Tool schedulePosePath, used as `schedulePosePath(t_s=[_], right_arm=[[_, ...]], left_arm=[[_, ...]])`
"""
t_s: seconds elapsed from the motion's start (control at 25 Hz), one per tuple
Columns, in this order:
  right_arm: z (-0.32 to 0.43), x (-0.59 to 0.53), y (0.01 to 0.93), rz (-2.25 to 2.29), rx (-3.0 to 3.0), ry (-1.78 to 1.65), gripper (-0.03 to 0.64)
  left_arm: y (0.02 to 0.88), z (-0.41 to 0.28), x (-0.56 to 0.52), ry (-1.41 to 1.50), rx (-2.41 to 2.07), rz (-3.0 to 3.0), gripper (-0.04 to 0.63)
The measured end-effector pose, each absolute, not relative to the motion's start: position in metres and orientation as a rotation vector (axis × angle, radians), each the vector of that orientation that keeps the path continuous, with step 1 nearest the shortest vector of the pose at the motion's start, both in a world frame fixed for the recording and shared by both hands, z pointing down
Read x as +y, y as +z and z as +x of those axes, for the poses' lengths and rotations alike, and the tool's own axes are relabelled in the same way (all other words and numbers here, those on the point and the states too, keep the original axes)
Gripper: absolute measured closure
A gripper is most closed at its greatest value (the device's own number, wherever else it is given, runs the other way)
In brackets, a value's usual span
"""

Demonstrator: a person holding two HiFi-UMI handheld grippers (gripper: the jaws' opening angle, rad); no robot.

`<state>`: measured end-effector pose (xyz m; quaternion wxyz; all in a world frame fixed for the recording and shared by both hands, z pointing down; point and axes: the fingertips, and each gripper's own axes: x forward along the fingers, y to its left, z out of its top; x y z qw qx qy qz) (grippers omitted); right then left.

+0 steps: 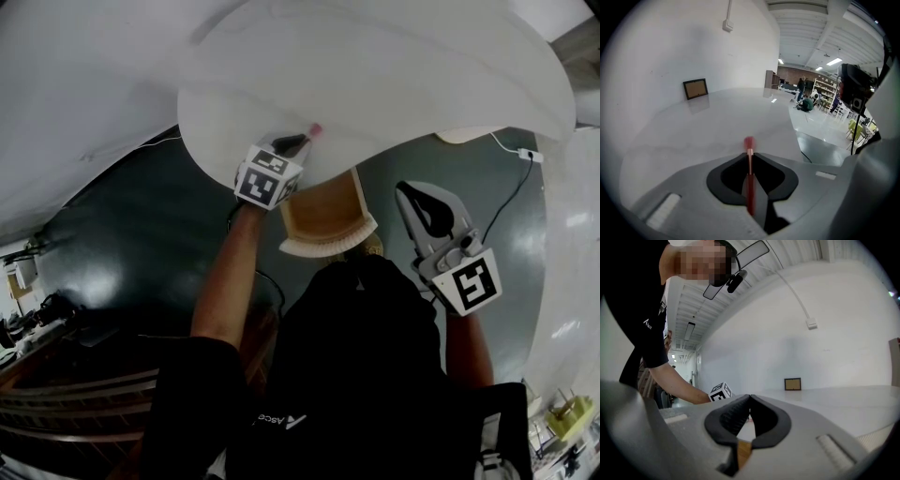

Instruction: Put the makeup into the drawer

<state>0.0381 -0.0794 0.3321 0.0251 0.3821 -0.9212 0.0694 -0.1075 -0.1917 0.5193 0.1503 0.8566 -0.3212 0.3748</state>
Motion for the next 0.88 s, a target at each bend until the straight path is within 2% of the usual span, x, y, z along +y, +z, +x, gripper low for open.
schedulePosePath(t_s=[0.36, 0.88], right_arm=[[0.039, -0.066, 0.326, 1.191, -2.859, 0.204, 0.614], [0.026, -0.037, 0.305, 1.170, -2.895, 0.143, 0.614]], left_arm=[[0.479, -0.106, -0.175, 0.904, -0.998, 2.542, 0.541], [0.386, -0.094, -0.095, 0.520, -1.047, 2.667, 0.541]])
